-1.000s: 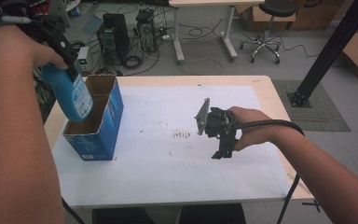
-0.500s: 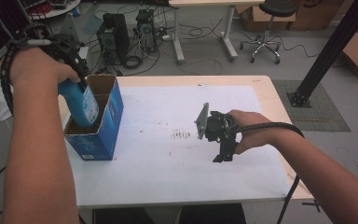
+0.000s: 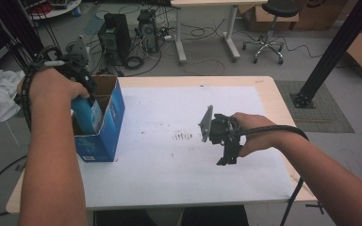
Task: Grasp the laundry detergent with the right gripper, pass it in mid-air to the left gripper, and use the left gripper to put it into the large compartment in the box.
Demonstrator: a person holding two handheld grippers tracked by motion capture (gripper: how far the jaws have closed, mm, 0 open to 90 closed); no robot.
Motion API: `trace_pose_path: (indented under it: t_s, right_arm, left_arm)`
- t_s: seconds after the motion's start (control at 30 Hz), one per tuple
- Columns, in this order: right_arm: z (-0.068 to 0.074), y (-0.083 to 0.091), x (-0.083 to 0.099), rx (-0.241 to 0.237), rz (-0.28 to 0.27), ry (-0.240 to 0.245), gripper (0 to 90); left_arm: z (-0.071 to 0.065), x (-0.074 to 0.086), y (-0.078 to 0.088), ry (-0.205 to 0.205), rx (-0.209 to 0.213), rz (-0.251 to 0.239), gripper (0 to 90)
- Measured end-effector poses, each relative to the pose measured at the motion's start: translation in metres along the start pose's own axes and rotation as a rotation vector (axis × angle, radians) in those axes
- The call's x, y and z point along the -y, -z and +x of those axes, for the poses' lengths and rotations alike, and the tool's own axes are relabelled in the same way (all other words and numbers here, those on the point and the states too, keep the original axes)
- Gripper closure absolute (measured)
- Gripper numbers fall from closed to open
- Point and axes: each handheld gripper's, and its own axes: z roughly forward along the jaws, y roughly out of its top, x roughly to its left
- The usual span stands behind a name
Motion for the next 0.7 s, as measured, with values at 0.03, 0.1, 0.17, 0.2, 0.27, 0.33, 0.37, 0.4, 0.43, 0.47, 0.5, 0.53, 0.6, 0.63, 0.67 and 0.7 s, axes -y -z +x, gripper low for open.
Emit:
trace_pose_path:
  t_s: [0.03,0.1,0.17,0.2,0.27,0.33,0.37,0.4,0.43,0.47,0.5,0.53,0.6,0.63,0.67,0.7]
  right_arm:
    - [0.000,-0.001,0.001,0.001,0.002,-0.003,0.0]
    - [0.000,-0.002,0.002,-0.002,0.003,-0.003,0.0]
    - [0.001,-0.002,0.002,-0.002,0.003,-0.005,0.0]
    - [0.001,-0.003,0.002,-0.005,0.005,-0.005,0.0]
    - [0.001,-0.003,0.002,-0.003,0.003,-0.005,0.0]
    - [0.001,-0.002,0.002,-0.001,0.000,-0.003,0.0]
    - [0.001,-0.001,0.002,0.000,0.002,-0.005,0.0]
    - [0.001,-0.001,0.002,0.001,0.002,-0.004,0.0]
    - [0.001,0.000,0.003,0.002,0.001,-0.005,0.0]
    - [0.001,0.001,0.003,0.003,0.000,-0.007,0.0]
    - [0.001,0.001,0.004,0.005,-0.002,-0.007,0.0]
    - [0.000,0.002,0.005,0.003,-0.002,-0.011,0.0]
    - [0.000,0.002,0.006,0.001,0.002,-0.015,0.0]
    - [0.000,0.002,0.006,0.001,0.002,-0.015,0.0]
    - [0.001,0.001,0.006,-0.003,0.006,-0.019,0.0]
    - [0.001,0.000,0.006,-0.004,0.011,-0.017,0.0]
  left_arm:
    - [0.000,0.000,-0.003,-0.001,0.000,0.001,39.0]
    - [-0.001,-0.002,-0.011,-0.006,-0.001,0.005,39.0]
    - [-0.001,-0.002,-0.014,-0.005,-0.001,0.007,39.0]
    - [-0.001,-0.003,-0.021,-0.010,-0.005,0.013,39.0]
    - [-0.001,-0.003,-0.029,-0.005,0.000,0.016,39.0]
    - [0.000,-0.004,-0.035,-0.009,-0.004,0.020,39.0]
    - [0.000,-0.004,-0.039,-0.008,-0.004,0.019,39.0]
    - [0.000,-0.004,-0.041,-0.005,-0.006,0.019,39.0]
    - [0.000,-0.004,-0.044,-0.009,-0.010,0.016,39.0]
    - [0.000,-0.004,-0.047,-0.011,-0.014,0.017,39.0]
    - [0.000,-0.005,-0.049,-0.005,-0.010,0.020,39.0]
    - [0.001,-0.005,-0.052,-0.008,-0.011,0.021,39.0]
    - [0.002,-0.006,-0.056,-0.010,-0.010,0.026,39.0]
    - [0.002,-0.006,-0.056,-0.010,-0.010,0.026,39.0]
    - [0.002,-0.006,-0.060,-0.013,-0.016,0.024,39.0]
    - [0.002,-0.006,-0.062,-0.014,-0.019,0.022,39.0]
